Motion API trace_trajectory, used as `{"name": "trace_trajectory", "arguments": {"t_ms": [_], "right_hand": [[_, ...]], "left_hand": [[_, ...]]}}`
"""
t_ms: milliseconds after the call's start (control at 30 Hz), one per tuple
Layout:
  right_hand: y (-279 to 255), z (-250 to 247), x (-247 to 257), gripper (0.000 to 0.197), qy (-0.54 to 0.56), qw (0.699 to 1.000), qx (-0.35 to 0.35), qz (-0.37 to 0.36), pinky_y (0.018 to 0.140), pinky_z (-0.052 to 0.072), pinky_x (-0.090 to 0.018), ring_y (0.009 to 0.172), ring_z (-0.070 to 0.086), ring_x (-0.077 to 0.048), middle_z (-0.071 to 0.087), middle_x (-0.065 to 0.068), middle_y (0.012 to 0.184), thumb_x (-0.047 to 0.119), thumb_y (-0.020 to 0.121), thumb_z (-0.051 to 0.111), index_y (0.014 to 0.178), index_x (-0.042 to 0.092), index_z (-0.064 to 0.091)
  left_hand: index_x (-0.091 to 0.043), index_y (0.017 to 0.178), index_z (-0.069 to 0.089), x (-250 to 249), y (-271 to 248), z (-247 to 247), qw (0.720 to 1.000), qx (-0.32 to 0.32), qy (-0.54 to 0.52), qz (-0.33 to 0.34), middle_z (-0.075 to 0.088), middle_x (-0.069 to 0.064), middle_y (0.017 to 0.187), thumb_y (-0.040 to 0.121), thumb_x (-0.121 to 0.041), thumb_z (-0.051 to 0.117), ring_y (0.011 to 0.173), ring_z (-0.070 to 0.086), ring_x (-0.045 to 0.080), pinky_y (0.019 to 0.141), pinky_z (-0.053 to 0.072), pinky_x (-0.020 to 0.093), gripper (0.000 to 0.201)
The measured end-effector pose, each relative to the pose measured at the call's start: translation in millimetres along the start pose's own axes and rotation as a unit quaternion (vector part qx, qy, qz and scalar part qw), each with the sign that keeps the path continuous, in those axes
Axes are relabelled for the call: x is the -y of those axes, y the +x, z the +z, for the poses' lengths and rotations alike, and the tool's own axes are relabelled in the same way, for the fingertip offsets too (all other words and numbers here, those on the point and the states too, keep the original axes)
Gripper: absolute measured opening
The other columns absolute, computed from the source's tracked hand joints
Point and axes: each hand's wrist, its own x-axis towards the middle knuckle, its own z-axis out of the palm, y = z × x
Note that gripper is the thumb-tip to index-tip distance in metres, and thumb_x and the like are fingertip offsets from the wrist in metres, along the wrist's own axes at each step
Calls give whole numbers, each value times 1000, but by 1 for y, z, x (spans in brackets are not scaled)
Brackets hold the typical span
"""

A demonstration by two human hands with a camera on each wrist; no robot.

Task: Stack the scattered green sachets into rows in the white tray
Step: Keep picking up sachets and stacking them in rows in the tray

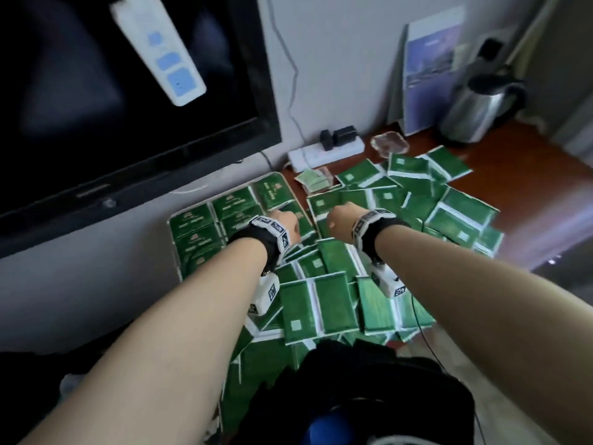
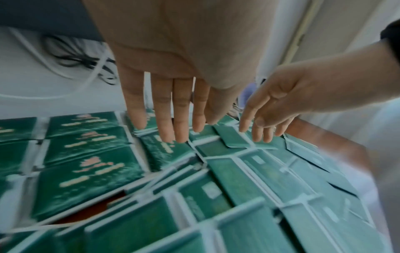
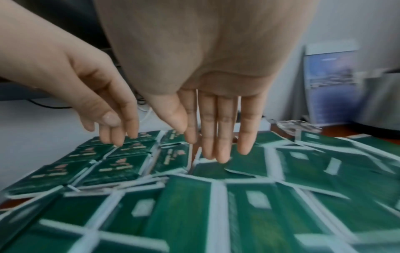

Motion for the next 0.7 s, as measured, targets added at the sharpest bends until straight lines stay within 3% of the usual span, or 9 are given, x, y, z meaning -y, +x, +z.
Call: {"name": "trace_trajectory", "arguments": {"t_ms": [133,300,500,633,700], "right_hand": [[-67,31,-84,14,29,995,6,99,79,56,-37,88,66,-35,67,-16,98,13,87,47,85,13,61],[-141,63,-193,13,15,979,74,192,68,52,-35,76,59,-31,64,-13,88,9,88,47,77,11,53],[-171,87,-312,7,19,965,119,232,69,59,-37,69,60,-26,63,-3,78,13,73,65,74,12,59],[-175,83,-360,15,51,970,93,216,68,58,-37,72,62,-28,60,-4,78,9,77,59,66,15,52],[-176,81,-380,9,61,966,97,230,65,60,-39,70,65,-28,63,-4,79,10,74,62,69,16,57]], "left_hand": [[-18,110,74,-87,7,17,995,26,51,83,69,10,117,95,-25,54,110,62,32,94,52,37,26],[-21,113,73,-197,10,25,984,30,64,161,68,7,120,95,-21,55,112,62,29,94,50,33,25],[-23,112,72,-298,22,21,980,41,65,185,70,4,117,95,-23,56,106,64,26,90,51,31,24],[-21,112,72,-337,37,16,982,38,74,169,69,4,118,95,-19,55,106,63,25,90,51,31,24],[-21,114,71,-349,43,14,983,37,74,162,69,4,118,96,-18,54,105,64,25,89,52,32,25]]}}
